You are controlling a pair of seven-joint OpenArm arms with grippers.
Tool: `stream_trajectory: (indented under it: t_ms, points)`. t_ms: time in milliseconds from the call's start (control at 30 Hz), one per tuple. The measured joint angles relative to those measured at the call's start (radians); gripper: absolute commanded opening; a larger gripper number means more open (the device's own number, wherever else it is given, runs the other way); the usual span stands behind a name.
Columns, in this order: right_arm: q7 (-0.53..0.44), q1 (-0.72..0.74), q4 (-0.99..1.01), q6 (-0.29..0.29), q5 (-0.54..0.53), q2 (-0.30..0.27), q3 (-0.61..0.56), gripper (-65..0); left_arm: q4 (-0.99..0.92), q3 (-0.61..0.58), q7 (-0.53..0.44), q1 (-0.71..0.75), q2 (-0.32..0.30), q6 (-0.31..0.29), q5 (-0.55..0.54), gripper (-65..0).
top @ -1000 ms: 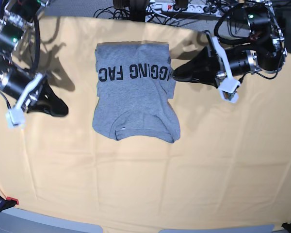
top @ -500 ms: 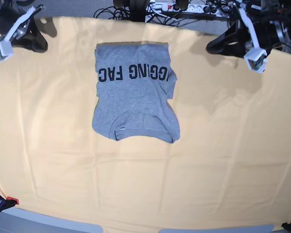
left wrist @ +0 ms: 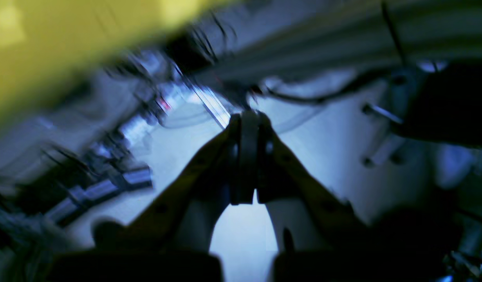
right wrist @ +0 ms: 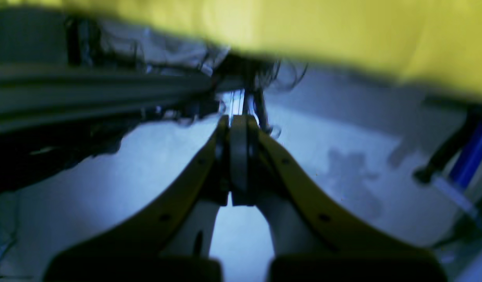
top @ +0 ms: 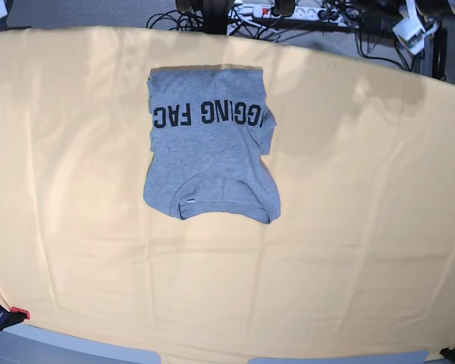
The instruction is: Layout the t-shirt on the table in an organized manner, then fold the t-shirt properly
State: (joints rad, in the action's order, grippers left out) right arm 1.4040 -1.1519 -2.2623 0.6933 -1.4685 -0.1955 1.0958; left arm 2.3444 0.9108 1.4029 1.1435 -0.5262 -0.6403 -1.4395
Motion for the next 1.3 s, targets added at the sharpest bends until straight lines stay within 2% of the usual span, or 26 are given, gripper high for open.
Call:
stream_trajectory:
  t_ms: [133,300,367,467,567,633,733,833,1033,1200,1233,1300]
  points:
    - [-0.002,-0.030,0.129,0.000,0.002,-0.008,-0.048,-65.0,-0.071,-0.003,-0.002,0.083,0.004,-0.023,0.065,-65.0]
    - [-0.005,-0.009,0.334,0.000,-0.002,-0.060,-0.253,-65.0,-0.243,-0.112,-0.003,0.076,0.000,-0.019,0.184,-65.0]
    - [-0.006,0.032,0.418,0.000,0.058,-0.072,-0.340,-65.0,-0.307,-0.182,0.002,0.031,0.006,-0.020,0.194,-65.0]
    - [-0.013,0.107,0.552,0.000,0.204,-0.087,-0.444,-65.0,-0.415,-0.292,-0.013,-0.059,0.008,-0.020,0.196,-65.0]
    - [-0.021,0.181,0.689,0.000,0.311,-0.095,-0.537,-65.0,-0.527,-0.393,-0.043,-0.145,0.028,-0.027,0.284,-65.0]
    - [-0.064,0.228,0.776,0.000,0.377,-0.102,-0.590,-65.0,-0.607,-0.455,-0.086,-0.198,0.055,-0.036,0.341,-65.0]
    - [-0.169,0.298,0.886,0.000,0.478,-0.103,-0.658,-65.0,-0.729,-0.533,-0.204,-0.277,0.087,-0.046,0.464,-65.0]
    - [-0.291,0.373,0.979,0.001,0.627,-0.107,-0.725,-65.0,-0.859,-0.602,-0.329,-0.377,0.117,-0.046,0.595,-65.0]
    - [-0.621,0.501,1.153,-0.003,0.944,-0.103,-0.863,-65.0,-1.172,-0.724,-0.664,-0.602,0.180,-0.041,0.910,-65.0]
    - [-0.826,0.616,1.275,-0.005,1.092,-0.104,-0.953,-65.0,-1.484,-0.858,-0.954,-0.783,0.188,-0.034,1.187,-65.0]
    - [-0.861,0.637,1.298,-0.004,1.115,-0.103,-0.967,-65.0,-1.546,-0.883,-1.003,-0.813,0.188,-0.023,1.217,-65.0]
    - [-0.916,0.671,1.340,-0.004,1.165,-0.097,-0.990,-65.0,-1.655,-0.928,-1.079,-0.870,0.191,0.050,1.255,-65.0]
